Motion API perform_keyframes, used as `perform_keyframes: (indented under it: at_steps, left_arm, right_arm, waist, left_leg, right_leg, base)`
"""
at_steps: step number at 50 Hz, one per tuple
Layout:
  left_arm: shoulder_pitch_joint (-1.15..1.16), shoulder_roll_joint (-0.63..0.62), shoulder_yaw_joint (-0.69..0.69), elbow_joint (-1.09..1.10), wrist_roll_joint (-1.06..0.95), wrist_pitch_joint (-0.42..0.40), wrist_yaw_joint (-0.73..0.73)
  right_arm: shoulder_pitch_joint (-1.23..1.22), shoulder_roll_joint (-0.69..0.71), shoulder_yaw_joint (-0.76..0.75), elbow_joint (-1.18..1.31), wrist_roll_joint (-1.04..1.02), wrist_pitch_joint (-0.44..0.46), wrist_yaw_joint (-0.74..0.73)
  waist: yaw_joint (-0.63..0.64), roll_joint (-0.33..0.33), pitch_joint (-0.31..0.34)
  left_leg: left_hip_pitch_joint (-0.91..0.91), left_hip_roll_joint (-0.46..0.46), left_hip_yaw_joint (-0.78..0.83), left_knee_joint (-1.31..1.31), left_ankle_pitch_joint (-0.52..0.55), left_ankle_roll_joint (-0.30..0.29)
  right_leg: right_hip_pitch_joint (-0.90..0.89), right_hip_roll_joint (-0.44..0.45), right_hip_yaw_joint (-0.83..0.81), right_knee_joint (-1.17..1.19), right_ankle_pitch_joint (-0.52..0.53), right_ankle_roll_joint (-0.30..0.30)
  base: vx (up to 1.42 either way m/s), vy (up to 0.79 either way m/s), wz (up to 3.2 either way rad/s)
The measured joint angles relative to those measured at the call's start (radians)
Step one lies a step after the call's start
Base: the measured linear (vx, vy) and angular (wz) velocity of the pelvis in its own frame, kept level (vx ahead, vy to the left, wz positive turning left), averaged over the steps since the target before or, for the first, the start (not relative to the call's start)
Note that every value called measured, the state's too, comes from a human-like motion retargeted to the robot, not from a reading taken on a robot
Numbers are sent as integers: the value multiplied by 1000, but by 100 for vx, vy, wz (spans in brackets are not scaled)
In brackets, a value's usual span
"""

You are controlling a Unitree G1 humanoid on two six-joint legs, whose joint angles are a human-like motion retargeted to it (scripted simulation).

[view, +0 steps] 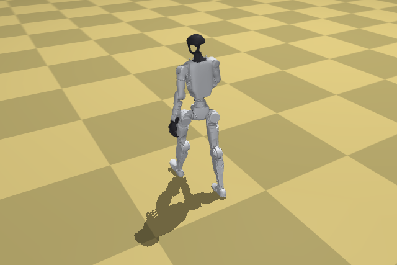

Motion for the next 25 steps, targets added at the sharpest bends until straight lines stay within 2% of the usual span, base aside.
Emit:
perform_keyframes:
  at_steps: [3, 5, 8, 10, 12, 15, 17, 20, 22, 25]
  left_arm:
    - [-48, 13, -5, 19, 16, 16, -13]
    - [-85, 21, -8, 40, 42, 24, -18]
    - [-163, 32, -19, 77, 72, 32, -6]
    - [-228, 38, -27, 97, 74, 34, 15]
    - [-300, 45, -35, 105, 66, 33, 41]
    - [-412, 54, -50, 93, 42, 28, 74]
    - [-483, 61, -62, 65, 19, 19, 80]
    - [-578, 72, -81, 2, -20, -1, 68]
    - [-628, 80, -94, -49, -45, -18, 46]
    - [-684, 89, -113, -127, -79, -52, 10]
  right_arm:
    - [75, 31, -13, 86, -26, 16, 15]
    - [136, 51, -30, 147, -38, 26, 35]
    - [226, 68, -56, 222, -21, 39, 79]
    - [279, 68, -71, 259, 4, 45, 99]
    - [324, 59, -86, 282, 28, 49, 108]
    - [380, 40, -108, 304, 56, 53, 119]
    - [407, 28, -120, 315, 68, 55, 127]
    - [434, 16, -129, 332, 78, 56, 146]
    - [443, 13, -129, 342, 80, 56, 158]
    - [447, 11, -123, 354, 82, 54, 163]
  waist:
    - [-14, 9, -27]
    - [-27, 19, -46]
    - [-61, 33, -80]
    - [-93, 40, -99]
    - [-133, 52, -109]
    - [-198, 75, -108]
    - [-242, 90, -99]
    - [-303, 103, -82]
    - [-339, 97, -70]
    - [-391, 60, -46]
  left_leg:
    - [67, 5, -10, 0, 20, 22]
    - [120, 11, -24, 4, -6, 51]
    - [168, 18, -58, 39, -85, 99]
    - [188, 17, -85, 59, -124, 119]
    - [208, 14, -112, 73, -151, 123]
    - [242, 12, -152, 89, -182, 118]
    - [267, 10, -181, 96, -199, 113]
    - [305, -1, -227, 106, -219, 111]
    - [332, -22, -258, 113, -231, 115]
    - [390, -83, -312, 125, -251, 122]
  right_leg:
    - [10, 18, 3, 101, 69, -18]
    - [-12, 32, -4, 225, 165, -21]
    - [-137, 46, -38, 519, 330, -3]
    - [-250, 42, -71, 716, 403, 4]
    - [-354, 27, -113, 857, 416, -8]
    - [-478, -1, -180, 950, 349, -39]
    - [-530, -16, -221, 916, 279, -52]
    - [-568, -40, -276, 743, 213, -53]
    - [-560, -60, -302, 537, 226, -41]
    - [-503, -102, -302, 143, 316, 6]
  base:
    - [76, 21, 3]
    - [77, 23, 8]
    - [73, 23, 22]
    - [66, 21, 40]
    - [62, 18, 54]
    - [58, 13, 69]
    - [55, 8, 82]
    - [54, 3, 87]
    - [54, -2, 88]
    - [58, -8, 94]
